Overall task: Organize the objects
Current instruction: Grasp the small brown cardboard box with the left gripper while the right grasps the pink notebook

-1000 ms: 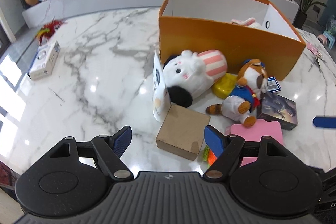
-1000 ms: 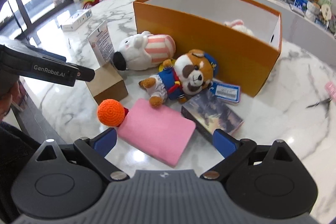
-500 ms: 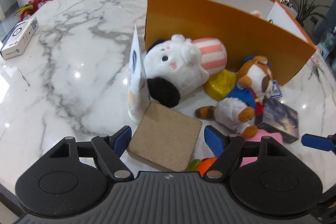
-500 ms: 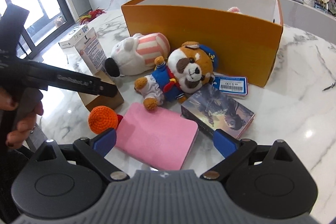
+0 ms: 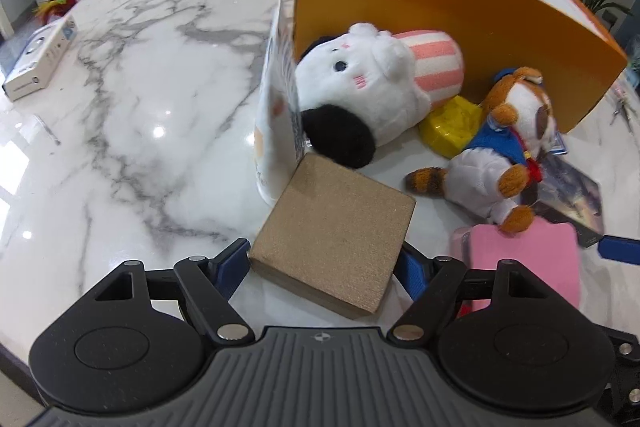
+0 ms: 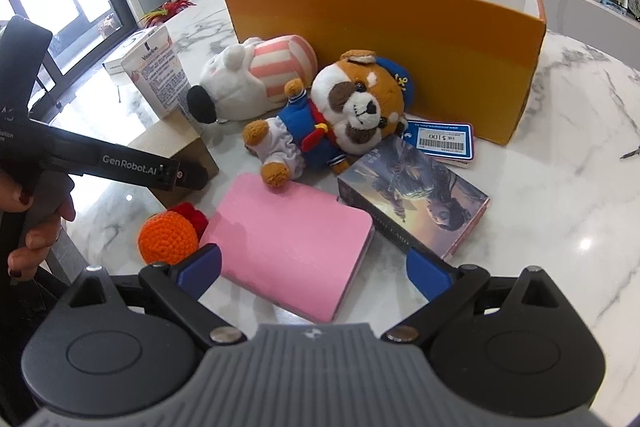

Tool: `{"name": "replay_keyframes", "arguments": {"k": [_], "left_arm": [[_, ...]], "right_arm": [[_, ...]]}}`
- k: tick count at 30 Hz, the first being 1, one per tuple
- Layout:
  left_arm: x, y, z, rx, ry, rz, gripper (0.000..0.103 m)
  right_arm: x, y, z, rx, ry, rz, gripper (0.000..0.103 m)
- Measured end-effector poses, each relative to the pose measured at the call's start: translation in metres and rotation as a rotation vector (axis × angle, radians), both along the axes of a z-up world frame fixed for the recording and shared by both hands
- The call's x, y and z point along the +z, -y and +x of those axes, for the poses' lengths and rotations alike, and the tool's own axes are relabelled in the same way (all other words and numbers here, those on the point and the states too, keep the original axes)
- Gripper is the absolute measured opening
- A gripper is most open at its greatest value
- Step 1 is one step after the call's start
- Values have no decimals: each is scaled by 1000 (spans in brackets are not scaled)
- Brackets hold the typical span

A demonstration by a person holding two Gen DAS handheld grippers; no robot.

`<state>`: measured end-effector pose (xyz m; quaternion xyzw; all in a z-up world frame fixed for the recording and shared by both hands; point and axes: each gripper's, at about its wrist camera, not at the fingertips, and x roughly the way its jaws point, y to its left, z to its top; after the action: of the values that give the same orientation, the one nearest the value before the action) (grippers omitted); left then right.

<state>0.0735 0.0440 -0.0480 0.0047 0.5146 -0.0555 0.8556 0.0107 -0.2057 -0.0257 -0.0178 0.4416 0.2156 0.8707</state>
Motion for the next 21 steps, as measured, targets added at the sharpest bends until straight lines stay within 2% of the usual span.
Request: {"name": "replay_keyframes", "arguments": {"k": [2, 6, 9, 12, 16, 21], "left_arm": [[0, -3, 0, 6, -1, 13, 90], [0, -8, -2, 25, -4, 6, 90], [0, -8, -2, 23, -3, 13, 90], [0, -8, -2, 22, -4, 15, 90], [0, -9, -1, 19, -7, 10, 90], [-1, -10, -1, 15, -9, 9, 90]], "right_arm": [[-1, -4, 0, 30, 9, -21, 99], [1, -21, 4, 186, 65, -76, 99], [4, -29, 8, 292, 109, -67, 99], [0, -38, 15, 376, 79, -64, 99], [-9, -48, 19, 506, 75, -125, 100], [-13, -48, 38, 582, 48, -130, 100]]}}
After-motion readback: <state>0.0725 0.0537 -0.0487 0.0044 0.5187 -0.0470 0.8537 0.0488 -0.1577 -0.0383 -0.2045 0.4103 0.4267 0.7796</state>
